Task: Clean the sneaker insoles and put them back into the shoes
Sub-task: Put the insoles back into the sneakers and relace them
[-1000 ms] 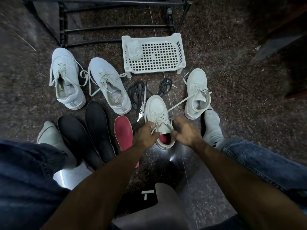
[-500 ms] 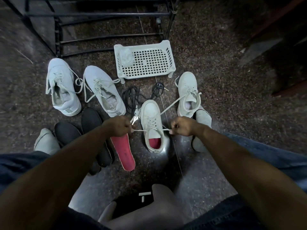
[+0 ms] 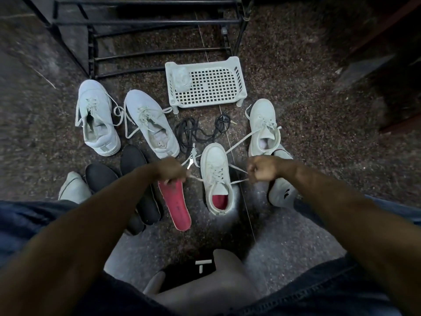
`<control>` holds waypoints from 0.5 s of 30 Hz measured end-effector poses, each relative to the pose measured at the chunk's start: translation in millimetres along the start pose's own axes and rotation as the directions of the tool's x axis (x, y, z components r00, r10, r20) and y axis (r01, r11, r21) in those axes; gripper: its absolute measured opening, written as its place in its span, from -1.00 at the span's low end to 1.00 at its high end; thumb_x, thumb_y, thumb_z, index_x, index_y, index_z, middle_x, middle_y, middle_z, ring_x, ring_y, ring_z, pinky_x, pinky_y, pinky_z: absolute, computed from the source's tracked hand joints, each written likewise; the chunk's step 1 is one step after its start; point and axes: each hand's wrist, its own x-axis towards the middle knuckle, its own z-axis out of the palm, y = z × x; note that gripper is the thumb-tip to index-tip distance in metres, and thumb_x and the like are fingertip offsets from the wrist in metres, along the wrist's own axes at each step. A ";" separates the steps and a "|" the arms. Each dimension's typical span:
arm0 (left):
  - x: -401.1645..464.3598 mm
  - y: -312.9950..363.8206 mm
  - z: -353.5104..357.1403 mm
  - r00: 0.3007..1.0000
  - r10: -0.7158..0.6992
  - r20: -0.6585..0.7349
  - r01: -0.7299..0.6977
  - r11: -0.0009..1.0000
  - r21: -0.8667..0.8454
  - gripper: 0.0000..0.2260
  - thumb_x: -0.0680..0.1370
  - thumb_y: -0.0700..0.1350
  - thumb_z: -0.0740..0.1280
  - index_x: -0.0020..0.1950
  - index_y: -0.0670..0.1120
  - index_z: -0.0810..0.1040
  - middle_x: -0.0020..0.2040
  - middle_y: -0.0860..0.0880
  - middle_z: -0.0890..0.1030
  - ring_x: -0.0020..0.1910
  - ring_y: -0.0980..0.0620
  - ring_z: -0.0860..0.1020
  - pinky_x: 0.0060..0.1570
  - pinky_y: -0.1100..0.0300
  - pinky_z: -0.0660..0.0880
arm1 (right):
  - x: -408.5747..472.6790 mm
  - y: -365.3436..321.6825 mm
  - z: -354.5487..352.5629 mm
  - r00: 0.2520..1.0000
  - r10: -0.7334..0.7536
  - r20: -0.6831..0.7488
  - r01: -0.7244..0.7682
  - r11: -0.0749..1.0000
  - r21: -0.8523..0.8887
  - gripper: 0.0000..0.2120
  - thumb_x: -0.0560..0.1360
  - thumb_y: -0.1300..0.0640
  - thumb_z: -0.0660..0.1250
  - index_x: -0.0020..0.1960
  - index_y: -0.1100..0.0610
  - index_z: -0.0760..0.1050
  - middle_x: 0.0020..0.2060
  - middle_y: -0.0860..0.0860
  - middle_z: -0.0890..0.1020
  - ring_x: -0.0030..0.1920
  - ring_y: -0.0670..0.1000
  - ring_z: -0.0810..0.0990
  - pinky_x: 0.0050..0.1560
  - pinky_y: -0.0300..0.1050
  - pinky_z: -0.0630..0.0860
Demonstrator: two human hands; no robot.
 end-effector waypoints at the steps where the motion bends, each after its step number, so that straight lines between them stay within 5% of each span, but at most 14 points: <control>1: -0.2 5.9 -4.0 0.997 0.071 0.003 -0.069 0.975 -0.211 -0.75 0.55 -0.12 0.38 -0.32 -0.15 0.63 -0.40 -0.19 0.51 -0.50 -0.02 0.47 -0.39 0.18 0.45 | -1.1 -5.7 -6.2 1.000 -0.018 -0.015 0.019 0.998 0.063 -0.95 0.23 0.00 0.31 -0.38 -0.03 0.51 -0.30 -0.04 0.55 -0.18 0.03 0.53 -0.13 -0.03 0.52; 3: -3.8 24.4 -10.8 0.988 0.155 -0.004 -0.132 0.828 -0.545 -0.74 0.57 -0.10 0.36 -0.30 -0.13 0.65 -0.51 -0.13 0.37 -0.57 0.00 0.41 -0.29 0.09 0.54 | -4.7 -22.6 -19.8 0.996 -0.077 -0.032 0.081 0.986 0.146 -0.85 0.27 0.09 0.36 -0.46 -0.03 0.50 -0.44 -0.06 0.51 -0.31 0.01 0.47 -0.25 -0.04 0.44; 5: -12.7 50.1 -4.8 0.981 0.195 0.001 -0.158 0.796 -0.585 -0.82 0.58 -0.10 0.34 -0.01 -0.19 0.66 -0.55 -0.01 0.32 -0.62 0.11 0.36 -0.12 -0.03 0.61 | -8.6 -39.3 -31.4 0.994 -0.103 -0.042 0.110 0.966 0.232 -0.74 0.38 0.18 0.39 -0.46 0.01 0.51 -0.48 -0.07 0.51 -0.38 -0.01 0.46 -0.28 -0.05 0.41; 9: -17.2 76.8 25.0 0.982 0.151 0.114 -0.061 0.823 -0.565 -0.74 0.59 -0.25 0.28 0.28 -0.12 0.52 -0.33 -0.13 0.55 -0.48 0.08 0.45 -0.22 0.03 0.64 | -24.7 -61.0 -42.4 0.990 -0.142 -0.001 0.132 0.920 0.370 -0.86 0.49 0.22 0.33 -0.24 0.11 0.53 -0.38 0.05 0.61 -0.50 -0.03 0.51 -0.47 -0.23 0.37; 11: -20.8 81.9 40.0 0.971 0.140 0.196 -0.017 0.850 -0.526 -0.77 0.49 -0.32 0.32 0.14 -0.18 0.57 -0.19 -0.11 0.64 -0.33 -0.04 0.47 -0.28 0.03 0.63 | -37.0 -67.5 -48.1 0.981 -0.187 -0.045 0.186 0.865 0.466 -0.86 0.49 0.30 0.30 -0.22 0.15 0.52 -0.44 0.07 0.59 -0.57 -0.04 0.47 -0.54 -0.27 0.31; 15: -33.0 92.2 51.9 0.942 0.201 0.269 -0.101 0.934 -0.342 -0.91 0.51 -0.24 0.35 -0.20 -0.17 0.59 -0.33 -0.04 0.60 -0.45 -0.02 0.50 -0.34 0.15 0.56 | -59.0 -73.3 -70.3 0.954 -0.219 -0.205 0.298 0.766 0.570 -0.86 0.51 0.28 0.32 -0.22 0.19 0.52 -0.49 0.10 0.53 -0.64 -0.04 0.37 -0.59 -0.29 0.26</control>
